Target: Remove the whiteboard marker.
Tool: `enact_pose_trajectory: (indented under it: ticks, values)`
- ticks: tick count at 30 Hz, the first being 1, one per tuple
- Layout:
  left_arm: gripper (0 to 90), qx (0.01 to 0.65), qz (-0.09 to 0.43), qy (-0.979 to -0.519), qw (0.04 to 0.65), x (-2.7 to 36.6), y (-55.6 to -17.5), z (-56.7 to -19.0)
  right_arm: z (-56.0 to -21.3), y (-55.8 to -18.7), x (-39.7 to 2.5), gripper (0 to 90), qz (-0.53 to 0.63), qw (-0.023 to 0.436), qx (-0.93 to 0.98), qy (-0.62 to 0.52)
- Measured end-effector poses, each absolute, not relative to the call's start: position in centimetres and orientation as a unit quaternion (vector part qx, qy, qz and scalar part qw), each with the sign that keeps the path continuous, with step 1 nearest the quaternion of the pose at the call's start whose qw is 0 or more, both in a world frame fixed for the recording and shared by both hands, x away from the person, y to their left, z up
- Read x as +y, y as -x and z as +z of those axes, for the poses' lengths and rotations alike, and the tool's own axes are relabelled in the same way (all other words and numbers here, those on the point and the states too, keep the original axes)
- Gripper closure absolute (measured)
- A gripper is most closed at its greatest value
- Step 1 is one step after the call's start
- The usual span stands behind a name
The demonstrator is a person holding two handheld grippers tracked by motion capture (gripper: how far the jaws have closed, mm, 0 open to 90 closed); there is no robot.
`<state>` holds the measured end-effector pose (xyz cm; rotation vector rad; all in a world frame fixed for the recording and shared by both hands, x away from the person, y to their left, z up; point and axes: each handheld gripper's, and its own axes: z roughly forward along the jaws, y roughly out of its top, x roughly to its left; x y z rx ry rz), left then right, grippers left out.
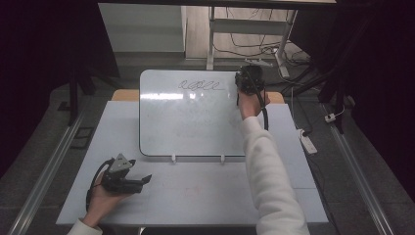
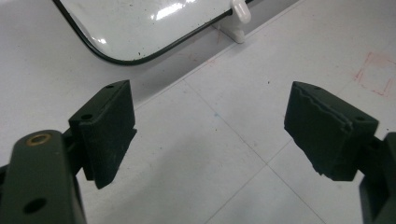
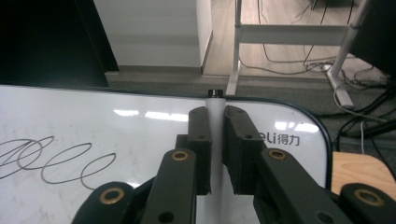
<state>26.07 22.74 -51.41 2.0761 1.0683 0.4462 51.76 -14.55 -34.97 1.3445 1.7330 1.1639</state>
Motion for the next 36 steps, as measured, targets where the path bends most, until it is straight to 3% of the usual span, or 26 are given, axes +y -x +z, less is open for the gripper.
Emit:
enact_pose_trajectory:
  ticks: [8, 18, 36]
  values:
    - [17.8, 0.420, 0.176, -0.807, 0.376, 22.8, -26.1, -51.2, -34.2, -49.5, -15.6, 80.9, 0.490, 0.317, 0.650, -0.487]
    - [18.8, 0.404, 0.191, -0.794, 0.413, 22.0, -26.7, -48.3, -35.2, -44.8, -17.3, 80.9, 0.553, 0.273, 0.648, -0.447]
    - [26.7, 0.329, 0.146, -0.794, 0.490, 13.6, -32.0, -43.0, -40.7, -37.4, -17.7, 80.8, 0.600, 0.195, 0.657, -0.413]
